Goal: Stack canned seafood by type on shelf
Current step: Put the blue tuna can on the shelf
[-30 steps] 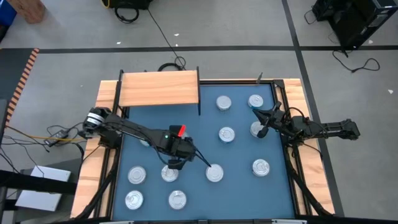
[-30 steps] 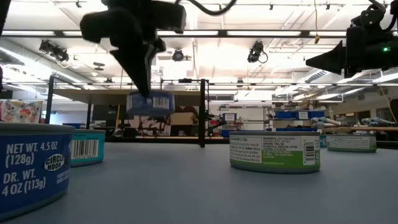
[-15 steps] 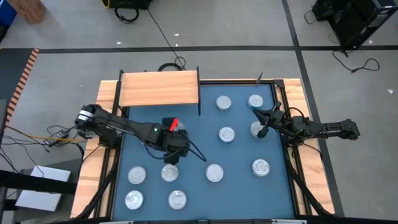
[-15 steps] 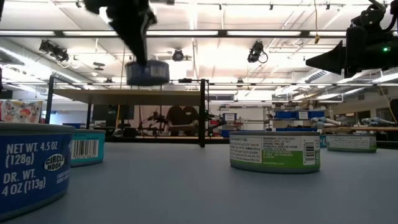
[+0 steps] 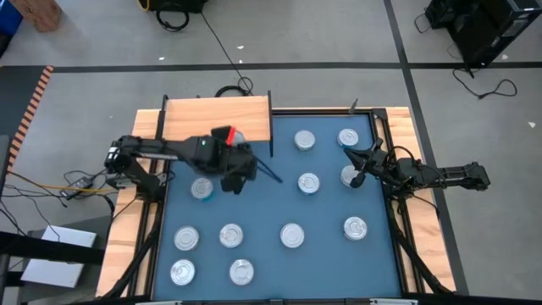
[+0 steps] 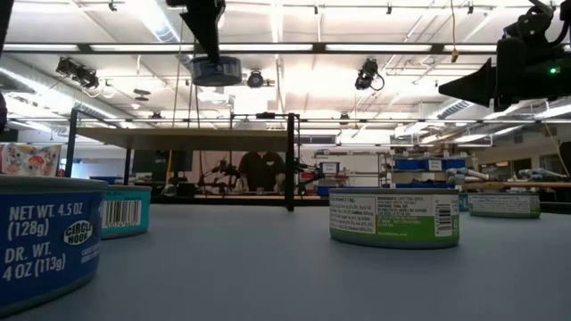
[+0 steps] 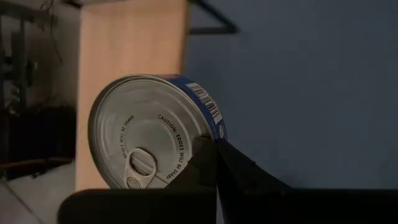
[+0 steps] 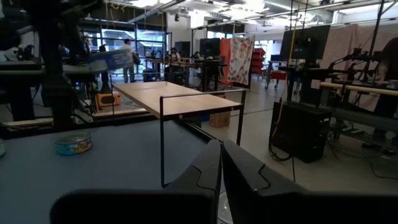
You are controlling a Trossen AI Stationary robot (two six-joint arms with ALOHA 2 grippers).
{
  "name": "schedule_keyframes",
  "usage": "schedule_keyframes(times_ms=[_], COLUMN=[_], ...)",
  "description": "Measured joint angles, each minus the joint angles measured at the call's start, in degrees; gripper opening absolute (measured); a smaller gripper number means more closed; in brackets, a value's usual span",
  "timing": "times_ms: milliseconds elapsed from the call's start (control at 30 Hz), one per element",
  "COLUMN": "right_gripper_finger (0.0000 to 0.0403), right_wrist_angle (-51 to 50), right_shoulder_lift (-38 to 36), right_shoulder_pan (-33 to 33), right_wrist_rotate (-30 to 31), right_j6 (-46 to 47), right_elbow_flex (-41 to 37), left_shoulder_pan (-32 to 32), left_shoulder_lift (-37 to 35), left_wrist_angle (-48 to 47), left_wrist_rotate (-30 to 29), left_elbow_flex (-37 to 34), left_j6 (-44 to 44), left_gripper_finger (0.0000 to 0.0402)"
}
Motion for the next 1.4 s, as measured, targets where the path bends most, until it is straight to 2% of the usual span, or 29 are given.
schedule_keyframes(times_ms=[333, 500, 600, 767, 833, 967, 1400], right_gripper_finger=[0.0027, 0.0027, 0.0027, 0.0027, 0.0027, 0.0027, 0.0027], right_wrist_angle=[0.00, -0.02, 0.00, 0.00, 0.00, 0.00, -0.02], right_shoulder_lift=[0.00, 0.00, 0.00, 0.00, 0.00, 0.00, 0.00], right_shoulder_pan=[0.00, 0.00, -0.02, 0.00, 0.00, -0.02, -0.02], right_wrist_rotate=[0.00, 0.02, 0.00, 0.00, 0.01, 0.01, 0.02], right_j6=[0.00, 0.00, 0.00, 0.00, 0.00, 0.00, 0.00], right_elbow_flex=[-0.01, -0.01, 0.01, 0.02, 0.00, 0.01, 0.00], left_shoulder_pan=[18.02, 28.60, 34.20, 40.66, 42.62, 44.44, 45.45], left_shoulder_lift=[0.04, 0.07, 0.07, 0.07, 0.08, 0.49, 0.96], left_wrist_angle=[-0.75, 2.90, 4.80, 6.39, 7.01, 9.31, 14.32], left_wrist_rotate=[1.10, 5.83, 10.95, 13.99, 16.68, 17.28, 21.26], left_elbow_flex=[0.21, 0.21, 0.19, 0.19, 0.17, -0.28, -3.05], left_j6=[8.86, 13.08, 14.61, 15.71, 16.01, 16.29, 17.39], left_gripper_finger=[0.0000, 0.0000, 0.0000, 0.0000, 0.0000, 0.0000, 0.0000])
